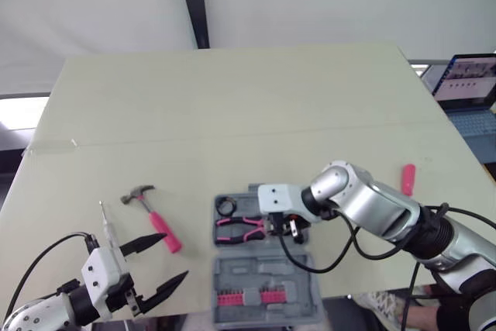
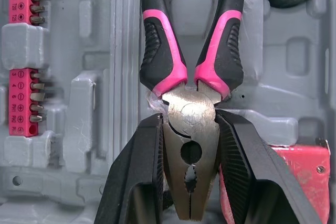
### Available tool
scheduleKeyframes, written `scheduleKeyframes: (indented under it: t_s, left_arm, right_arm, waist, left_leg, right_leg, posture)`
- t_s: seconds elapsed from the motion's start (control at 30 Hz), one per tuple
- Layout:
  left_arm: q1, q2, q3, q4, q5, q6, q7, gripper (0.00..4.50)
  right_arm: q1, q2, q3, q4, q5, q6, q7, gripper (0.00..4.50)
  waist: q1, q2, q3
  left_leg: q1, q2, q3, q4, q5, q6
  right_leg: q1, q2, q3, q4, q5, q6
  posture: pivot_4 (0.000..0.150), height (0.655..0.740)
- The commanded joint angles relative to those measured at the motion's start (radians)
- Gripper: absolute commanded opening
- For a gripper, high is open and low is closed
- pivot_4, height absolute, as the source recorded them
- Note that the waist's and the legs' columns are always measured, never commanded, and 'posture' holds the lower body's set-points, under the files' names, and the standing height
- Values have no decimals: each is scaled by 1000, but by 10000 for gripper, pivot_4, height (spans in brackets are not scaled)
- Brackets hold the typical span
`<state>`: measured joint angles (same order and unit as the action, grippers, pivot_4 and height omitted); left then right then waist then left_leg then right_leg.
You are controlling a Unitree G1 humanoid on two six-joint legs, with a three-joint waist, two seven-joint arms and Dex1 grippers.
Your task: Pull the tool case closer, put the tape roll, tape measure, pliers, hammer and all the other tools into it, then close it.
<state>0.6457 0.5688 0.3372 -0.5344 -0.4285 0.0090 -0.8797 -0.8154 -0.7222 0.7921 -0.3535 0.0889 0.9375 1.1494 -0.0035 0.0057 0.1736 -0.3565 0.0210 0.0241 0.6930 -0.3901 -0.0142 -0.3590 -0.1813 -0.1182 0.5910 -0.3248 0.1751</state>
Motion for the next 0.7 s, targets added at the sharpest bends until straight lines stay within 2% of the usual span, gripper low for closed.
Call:
scheduleKeyframes:
  t_s: [0.03, 0.47, 0.53, 0.57, 0.7]
  left_arm:
    - [4, -3, -3, -23, 5, -10, 8, 45000]
    - [6, -1, -17, -34, 11, -7, 19, 45000]
    - [2, -1, -20, -32, 13, -6, 20, 45000]
    - [1, 0, -21, -32, 13, -6, 21, 45000]
    - [-6, 1, -34, -35, 16, -6, 25, 45000]
  right_arm:
    - [-14, 9, 6, -1, -21, -29, 12, 9631]
    - [7, 42, 23, 42, -49, -56, 20, 9631]
    - [8, 43, 22, 44, -51, -57, 25, 19961]
    - [8, 44, 21, 45, -52, -57, 27, 23026]
    - [14, 42, 15, 36, -50, -53, 32, 42629]
  waist:
    - [0, 0, 0]
    - [-1, 0, 0]
    - [-1, 0, 0]
    - [-1, 0, 0]
    - [0, 0, 0]
  left_leg:
    - [0, 0, 0, 0, 0, 0]
    - [0, 0, 0, 0, 0, 0]
    - [0, 0, 0, 0, 0, 0]
    - [0, 0, 0, 0, 0, 0]
    - [0, 0, 0, 0, 0, 0]
  right_leg:
    - [0, 0, 0, 0, 0, 0]
    - [0, 0, 0, 0, 0, 0]
    - [0, 0, 0, 0, 0, 0]
    - [0, 0, 0, 0, 0, 0]
    - [0, 0, 0, 0, 0, 0]
  posture:
    - [1500, 7400]
    - [1500, 7400]
    - [1500, 7400]
    - [1500, 7400]
    - [1500, 7400]
